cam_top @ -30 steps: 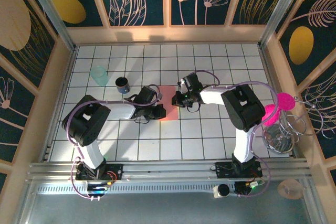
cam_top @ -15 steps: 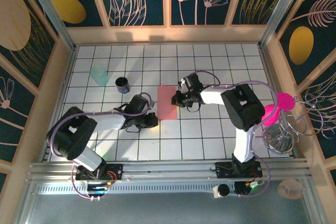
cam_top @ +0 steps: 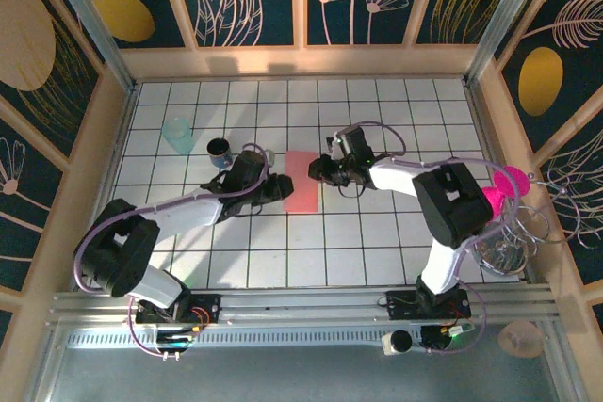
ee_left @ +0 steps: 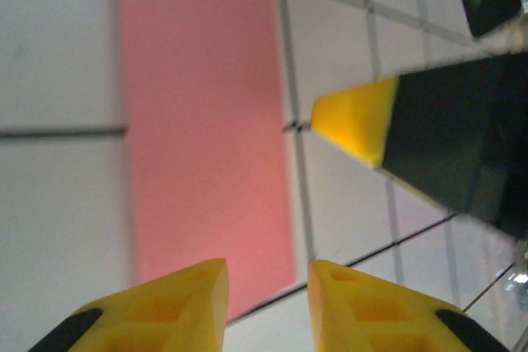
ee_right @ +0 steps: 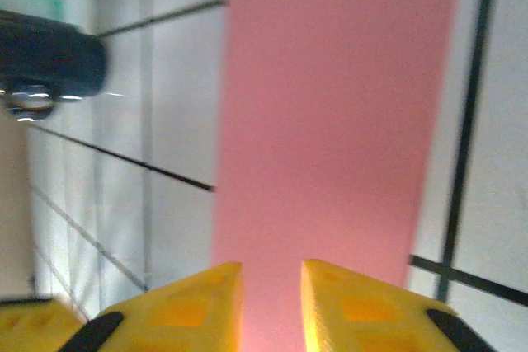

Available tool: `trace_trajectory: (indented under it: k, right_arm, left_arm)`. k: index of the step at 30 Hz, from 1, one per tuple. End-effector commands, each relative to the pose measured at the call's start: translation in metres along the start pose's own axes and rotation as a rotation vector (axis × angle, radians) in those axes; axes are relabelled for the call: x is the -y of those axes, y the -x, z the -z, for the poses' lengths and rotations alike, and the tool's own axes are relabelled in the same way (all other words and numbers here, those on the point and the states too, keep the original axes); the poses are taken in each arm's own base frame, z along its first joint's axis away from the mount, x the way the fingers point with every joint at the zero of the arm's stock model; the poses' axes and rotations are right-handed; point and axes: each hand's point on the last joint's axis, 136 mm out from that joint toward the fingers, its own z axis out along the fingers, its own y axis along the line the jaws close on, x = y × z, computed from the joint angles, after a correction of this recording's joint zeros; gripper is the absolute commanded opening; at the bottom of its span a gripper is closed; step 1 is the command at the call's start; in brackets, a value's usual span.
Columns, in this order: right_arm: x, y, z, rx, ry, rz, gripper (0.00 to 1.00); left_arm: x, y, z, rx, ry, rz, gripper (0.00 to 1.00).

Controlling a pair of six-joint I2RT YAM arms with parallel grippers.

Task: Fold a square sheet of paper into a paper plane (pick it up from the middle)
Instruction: Fold the triangle a second time at the center of the table.

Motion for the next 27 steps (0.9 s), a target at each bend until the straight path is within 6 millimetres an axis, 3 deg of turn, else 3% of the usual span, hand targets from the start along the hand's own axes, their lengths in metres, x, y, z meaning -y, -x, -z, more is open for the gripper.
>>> trace_trajectory:
  k: [1,5,10,18,20,27]
  right_arm:
    - [-0.017,0.017,0.021,0.094,0.053,-0.025,0.34]
    - [-0.001,0.006,0.034,0.109,0.019,-0.068,0.41]
    - [0.011,-0.006,0.049,0.12,0.005,-0.122,0.48]
    - [0.016,-0.029,0.043,0.06,0.038,-0.201,0.49]
    - [0.017,-0.034,0.039,0.044,0.031,-0.217,0.49]
    - [0.021,-0.052,0.028,-0.032,0.014,-0.252,0.46]
  left_arm:
    - [0.019,0.026,-0.013,0.075,-0.055,0.035,0.35]
    - [0.019,0.031,-0.027,0.071,-0.077,0.058,0.37]
    - [0.002,0.029,-0.048,0.012,-0.066,0.104,0.37]
    - [-0.029,0.028,-0.072,-0.063,0.034,0.097,0.37]
    - [-0.028,0.037,-0.076,-0.052,0.041,0.089,0.37]
    - [-0.049,0.024,-0.088,-0.083,0.093,0.146,0.37]
